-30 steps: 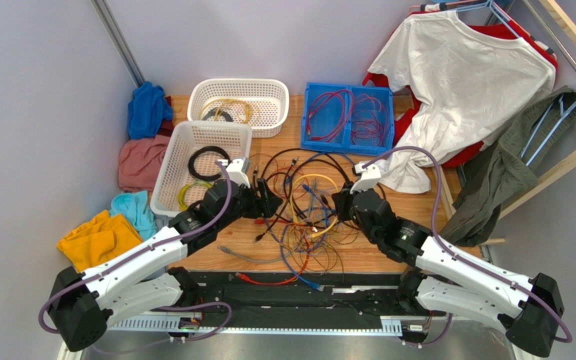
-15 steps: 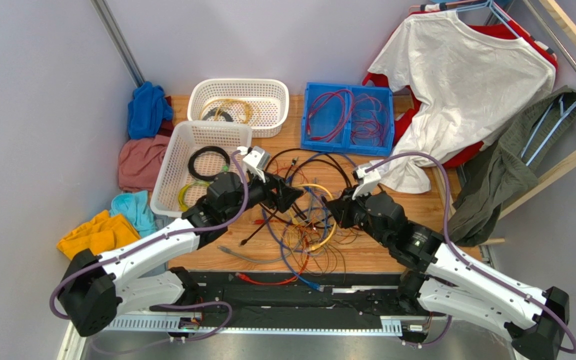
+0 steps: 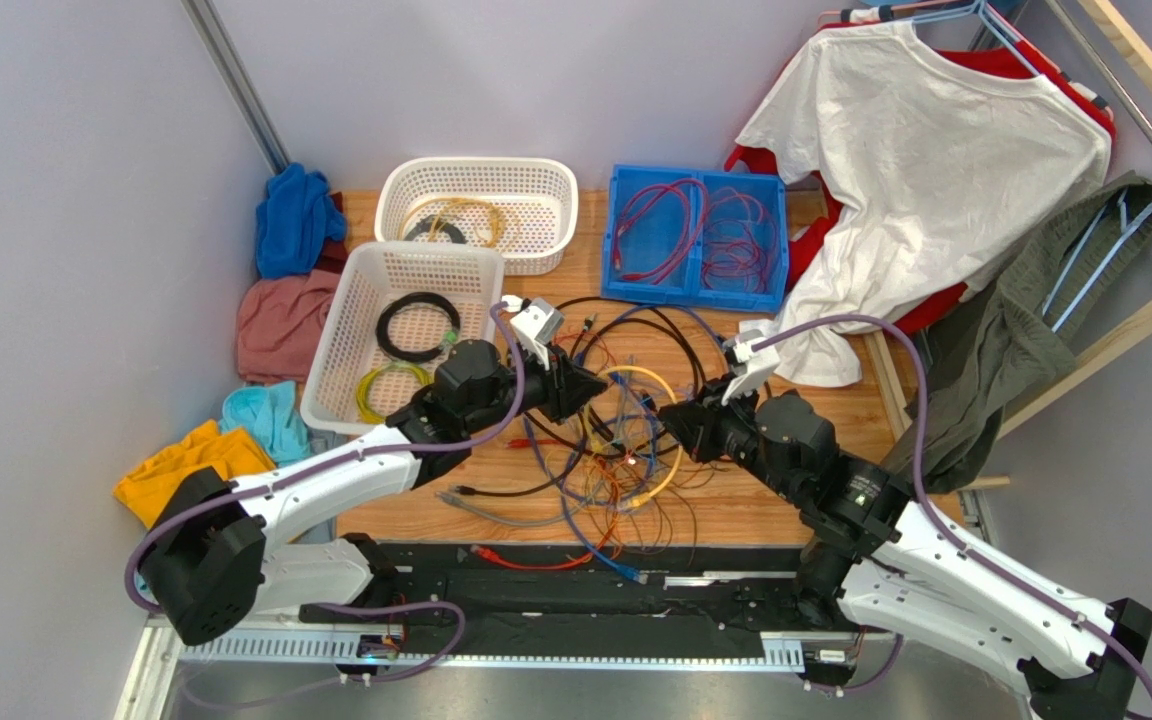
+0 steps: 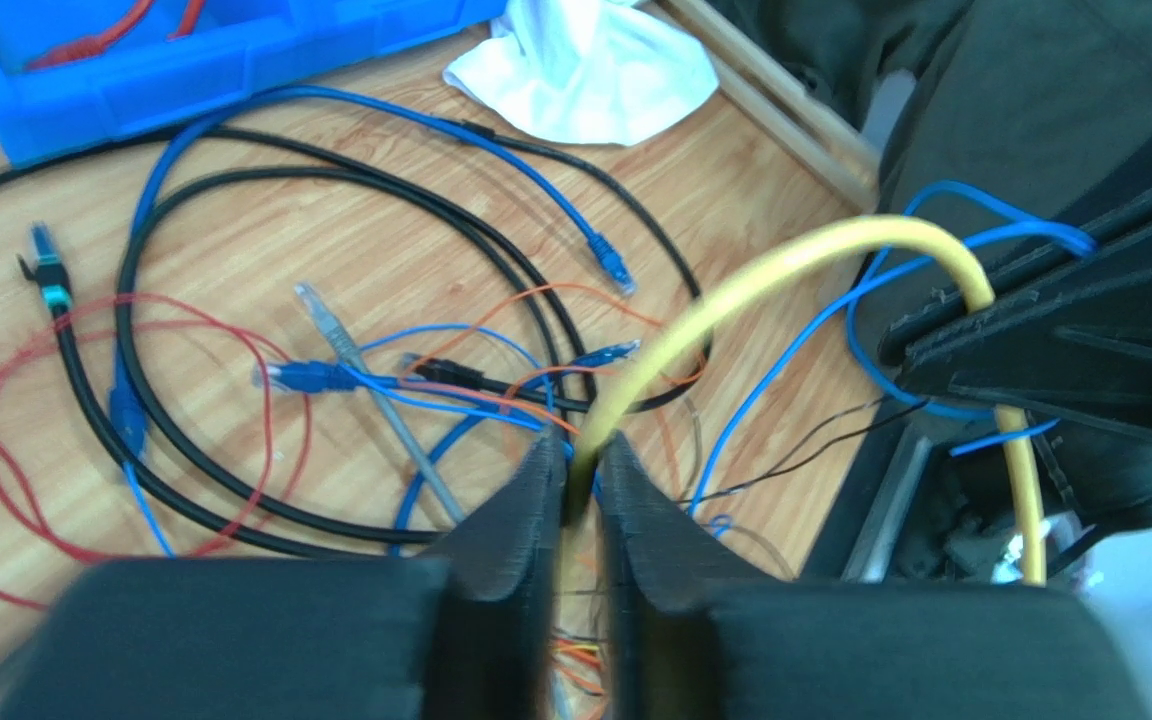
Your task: Untangle the cables
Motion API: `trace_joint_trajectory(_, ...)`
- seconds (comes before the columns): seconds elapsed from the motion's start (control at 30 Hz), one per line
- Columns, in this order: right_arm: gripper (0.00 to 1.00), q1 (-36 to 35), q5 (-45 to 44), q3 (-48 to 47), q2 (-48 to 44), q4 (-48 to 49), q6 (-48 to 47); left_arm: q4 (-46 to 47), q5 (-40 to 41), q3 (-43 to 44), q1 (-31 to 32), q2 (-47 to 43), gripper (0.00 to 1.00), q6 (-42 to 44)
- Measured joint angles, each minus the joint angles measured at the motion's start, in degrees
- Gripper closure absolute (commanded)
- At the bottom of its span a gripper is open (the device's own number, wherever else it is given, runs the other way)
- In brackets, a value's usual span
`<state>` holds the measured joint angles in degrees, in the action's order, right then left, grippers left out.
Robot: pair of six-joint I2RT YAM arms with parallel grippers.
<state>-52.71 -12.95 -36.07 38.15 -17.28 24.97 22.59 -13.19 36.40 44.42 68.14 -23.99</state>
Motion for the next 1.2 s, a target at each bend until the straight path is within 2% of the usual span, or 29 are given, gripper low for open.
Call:
trace_joint_trajectory(0.03, 0.59, 0.00, -0.07, 0.00, 0.00, -0.02, 0.00, -0.04, -0.22, 0.22, 0.00, 0.42, 1.00, 0.35)
trace_joint_trajectory(0.1, 0.41, 0.00, -0.42, 0.00, 0.00, -0.09, 0.07, -0.70, 0.17, 1.20, 0.24, 0.87, 1.00, 0.81)
trace_joint_trajectory(0.2, 0.34, 0.00, -2.05, -0.31, -0.04, -0.98, 0.20, -2.62, 2.38, 4.02, 0.15, 0.96, 1.00, 0.98)
trace_joint_trajectory(0.33, 0.32, 0.00, -8.57, -1.77, -0.07, -5.29, 0.83, -9.35, 9.33, 12.63, 0.15, 1.01, 1.00, 1.01)
trace_joint_trajectory(0.5, 0.32, 0.00, -15.15, -2.23, -0.98, -9.92, 2.60, -19.85, 22.16, 27.89, -0.66, 3.58, 1.00, 1.40)
trace_joint_trajectory(0.73, 0.35, 0.00, -15.91, 0.44, -6.60, -9.84, 4.31, -31.10, 33.99, 44.28, -7.80, 12.46, 1.00, 1.40)
trace_joint_trajectory(0.87, 0.35, 0.00, -14.51, 2.97, -7.37, -8.94, 4.33, -34.01, 35.82, 44.83, -9.90, 13.75, 1.00, 2.69)
trace_joint_trajectory(1.2, 0.32, 0.00, -8.76, 6.47, -4.52, -0.87, 3.91, -33.24, 26.43, 35.60, -7.28, 9.11, 1.00, 3.78)
